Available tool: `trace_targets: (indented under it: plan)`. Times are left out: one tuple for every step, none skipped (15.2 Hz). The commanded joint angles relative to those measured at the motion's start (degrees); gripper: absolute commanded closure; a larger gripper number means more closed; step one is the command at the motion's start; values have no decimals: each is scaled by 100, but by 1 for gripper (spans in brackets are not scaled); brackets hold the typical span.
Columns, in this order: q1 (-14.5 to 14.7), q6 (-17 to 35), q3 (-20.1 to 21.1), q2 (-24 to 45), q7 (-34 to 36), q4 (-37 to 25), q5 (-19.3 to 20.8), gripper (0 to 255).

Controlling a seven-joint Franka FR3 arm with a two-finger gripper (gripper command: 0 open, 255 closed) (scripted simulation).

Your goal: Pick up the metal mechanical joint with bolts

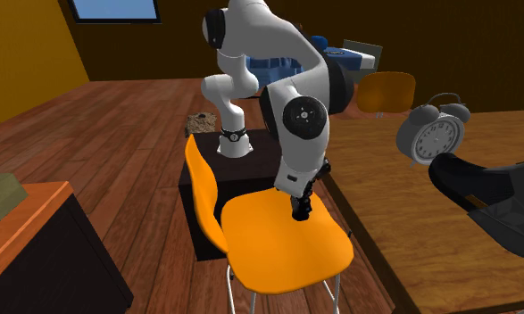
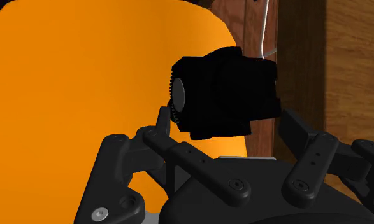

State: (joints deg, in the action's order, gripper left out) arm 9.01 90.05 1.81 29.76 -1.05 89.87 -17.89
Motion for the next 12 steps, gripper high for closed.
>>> trace_targets:
  plan:
    - [11,52,11,186,-27,-69,-1,0]
    - [15,108,9,220,-44,-45,-2,0]
    - [17,164,8,255,-60,-22,-2,0]
    - [20,220,8,291,-77,0,-3,0]
    - [22,275,7,326,-93,22,-4,0]
    - [25,330,7,364,-109,41,-5,0]
    - [26,361,7,387,-118,51,-5,0]
    - [26,360,7,388,-118,50,-5,0]
    - [28,358,8,380,-113,54,-6,255]
    - [27,357,8,381,-115,52,-6,255]
    - [26,358,7,382,-117,53,-5,255]
    - [26,357,7,378,-117,56,-5,255]
